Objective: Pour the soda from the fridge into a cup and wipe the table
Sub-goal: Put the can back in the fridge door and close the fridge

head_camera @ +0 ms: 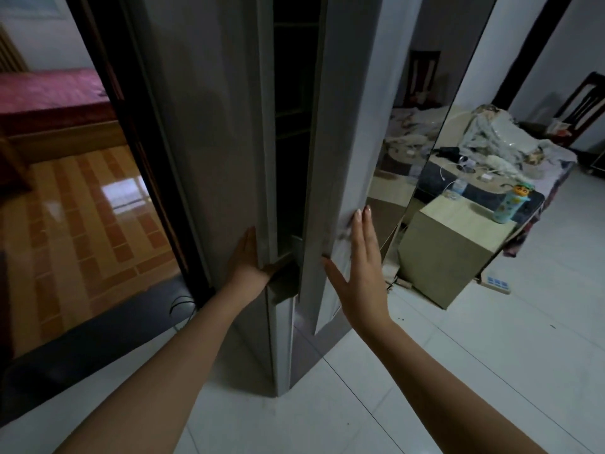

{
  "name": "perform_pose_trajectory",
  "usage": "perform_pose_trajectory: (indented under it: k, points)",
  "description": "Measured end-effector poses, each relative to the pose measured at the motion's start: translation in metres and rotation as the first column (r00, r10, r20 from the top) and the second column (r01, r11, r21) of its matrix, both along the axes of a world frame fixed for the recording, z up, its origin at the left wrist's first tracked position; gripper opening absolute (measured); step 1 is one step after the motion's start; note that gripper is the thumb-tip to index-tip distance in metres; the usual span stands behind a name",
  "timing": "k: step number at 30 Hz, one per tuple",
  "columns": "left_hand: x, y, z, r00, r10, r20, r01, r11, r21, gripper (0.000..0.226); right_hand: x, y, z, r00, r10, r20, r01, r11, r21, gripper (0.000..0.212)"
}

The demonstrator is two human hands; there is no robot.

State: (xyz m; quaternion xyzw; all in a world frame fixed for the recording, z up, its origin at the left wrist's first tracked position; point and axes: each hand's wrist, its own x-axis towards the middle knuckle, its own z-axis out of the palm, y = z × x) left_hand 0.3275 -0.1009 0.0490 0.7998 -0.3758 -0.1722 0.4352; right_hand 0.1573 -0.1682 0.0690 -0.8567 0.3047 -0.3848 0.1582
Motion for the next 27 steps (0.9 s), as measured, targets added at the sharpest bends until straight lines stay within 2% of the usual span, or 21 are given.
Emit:
perform_pose_trajectory:
  k: [6, 17, 27]
  points:
    - [0.016, -0.001, -0.008, 0.997, -0.071, 0.015, 0.069, 0.992, 0.102, 0.087, 0.025, 0.001, 0.001, 0.998, 0.018, -0.052, -0.018, 1.000, -0.014, 0.089]
    - [0.018, -0.006, -0.004, 0.992, -0.122, -0.012, 0.123, 0.992, 0.022, 0.075, 0.047, -0.020, 0.006, 0.963, 0.121, -0.243, -0.138, 0.989, -0.053, 0.080]
    - [0.025, -0.003, -0.013, 0.990, -0.133, -0.042, 0.137, 0.986, 0.099, 0.076, 0.065, -0.022, 0.015, 0.943, 0.182, -0.280, -0.193, 0.981, -0.013, 0.083]
